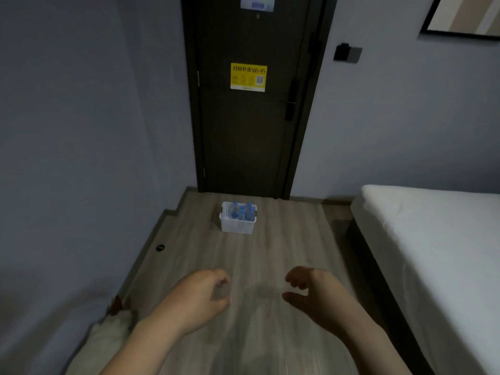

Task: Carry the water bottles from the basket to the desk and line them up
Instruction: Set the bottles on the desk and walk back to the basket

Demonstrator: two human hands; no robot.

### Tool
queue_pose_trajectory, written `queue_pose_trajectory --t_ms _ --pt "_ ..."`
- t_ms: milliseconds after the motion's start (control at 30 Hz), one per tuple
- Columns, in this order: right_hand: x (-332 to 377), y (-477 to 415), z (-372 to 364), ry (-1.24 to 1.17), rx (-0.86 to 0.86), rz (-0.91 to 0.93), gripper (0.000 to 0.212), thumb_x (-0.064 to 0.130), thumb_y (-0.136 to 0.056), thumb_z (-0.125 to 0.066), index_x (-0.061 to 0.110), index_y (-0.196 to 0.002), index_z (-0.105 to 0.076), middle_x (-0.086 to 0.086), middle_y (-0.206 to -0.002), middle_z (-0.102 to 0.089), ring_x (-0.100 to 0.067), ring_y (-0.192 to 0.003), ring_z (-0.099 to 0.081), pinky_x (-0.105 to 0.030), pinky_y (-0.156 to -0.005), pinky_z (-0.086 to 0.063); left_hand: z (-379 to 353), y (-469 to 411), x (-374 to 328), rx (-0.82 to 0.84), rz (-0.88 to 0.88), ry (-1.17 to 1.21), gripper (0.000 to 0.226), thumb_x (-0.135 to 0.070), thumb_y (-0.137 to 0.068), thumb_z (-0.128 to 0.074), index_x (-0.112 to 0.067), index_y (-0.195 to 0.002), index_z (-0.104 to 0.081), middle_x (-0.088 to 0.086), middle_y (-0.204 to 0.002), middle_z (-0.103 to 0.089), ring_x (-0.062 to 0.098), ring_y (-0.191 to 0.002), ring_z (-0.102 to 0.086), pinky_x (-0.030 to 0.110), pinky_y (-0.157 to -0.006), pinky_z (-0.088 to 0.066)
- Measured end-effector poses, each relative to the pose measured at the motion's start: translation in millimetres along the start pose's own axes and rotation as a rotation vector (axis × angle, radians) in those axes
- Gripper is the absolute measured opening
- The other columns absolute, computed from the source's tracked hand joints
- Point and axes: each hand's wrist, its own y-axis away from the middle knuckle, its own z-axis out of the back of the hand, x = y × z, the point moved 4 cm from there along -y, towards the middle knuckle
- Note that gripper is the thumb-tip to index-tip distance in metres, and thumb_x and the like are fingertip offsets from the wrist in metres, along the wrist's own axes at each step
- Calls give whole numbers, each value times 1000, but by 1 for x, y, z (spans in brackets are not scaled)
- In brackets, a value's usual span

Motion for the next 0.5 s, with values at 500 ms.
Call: queue_pose_trajectory --t_ms 500 --pt "-66 -261 76 -5 52 37 33 43 -85 -64 34 -116 -58 15 -107 -62 0 -91 -58 -19 -81 -52 29 -259 34 -5 124 98 28 -35 -81 -68 -23 -106 -62 -10 -107 -63 3 -102 -59 23 -91 -47"
